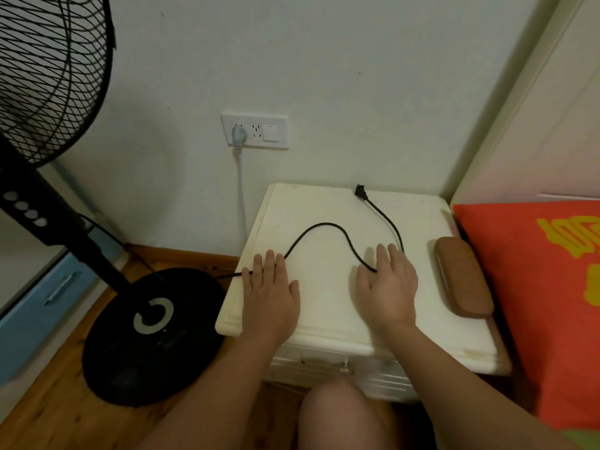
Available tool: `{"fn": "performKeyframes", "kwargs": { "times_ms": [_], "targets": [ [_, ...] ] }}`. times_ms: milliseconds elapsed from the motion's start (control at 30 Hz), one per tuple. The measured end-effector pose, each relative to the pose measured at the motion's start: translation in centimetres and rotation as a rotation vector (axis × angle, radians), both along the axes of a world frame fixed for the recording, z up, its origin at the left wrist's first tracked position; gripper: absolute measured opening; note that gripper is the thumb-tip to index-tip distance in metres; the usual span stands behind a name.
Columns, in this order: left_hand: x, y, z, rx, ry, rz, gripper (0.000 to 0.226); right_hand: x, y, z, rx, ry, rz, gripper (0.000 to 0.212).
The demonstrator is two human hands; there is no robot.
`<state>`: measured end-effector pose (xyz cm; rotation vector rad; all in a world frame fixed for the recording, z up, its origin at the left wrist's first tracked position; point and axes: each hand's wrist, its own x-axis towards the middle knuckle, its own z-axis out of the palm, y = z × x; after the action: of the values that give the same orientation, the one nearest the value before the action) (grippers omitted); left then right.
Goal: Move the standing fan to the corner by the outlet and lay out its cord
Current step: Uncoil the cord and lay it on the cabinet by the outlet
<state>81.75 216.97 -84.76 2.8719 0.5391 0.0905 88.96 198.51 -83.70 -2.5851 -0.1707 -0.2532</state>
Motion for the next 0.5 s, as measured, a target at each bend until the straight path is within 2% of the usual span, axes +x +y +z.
{"fn": "performKeyframes", "kwargs": {
  "times_ms": [167,500],
  "targets": [
    [-0.08,-0.10,0.06,-0.006,-0.027,0.020,0.066,-0.01,0.21,-0.10,-0.108,0.064,0.067,0.064],
    [0.03,0.08,-0.23,-0.012,-0.063,0.015,0.067,0.17,0.53,0.00,-0.152,0.116,0.053,0.065]
  ]
}}
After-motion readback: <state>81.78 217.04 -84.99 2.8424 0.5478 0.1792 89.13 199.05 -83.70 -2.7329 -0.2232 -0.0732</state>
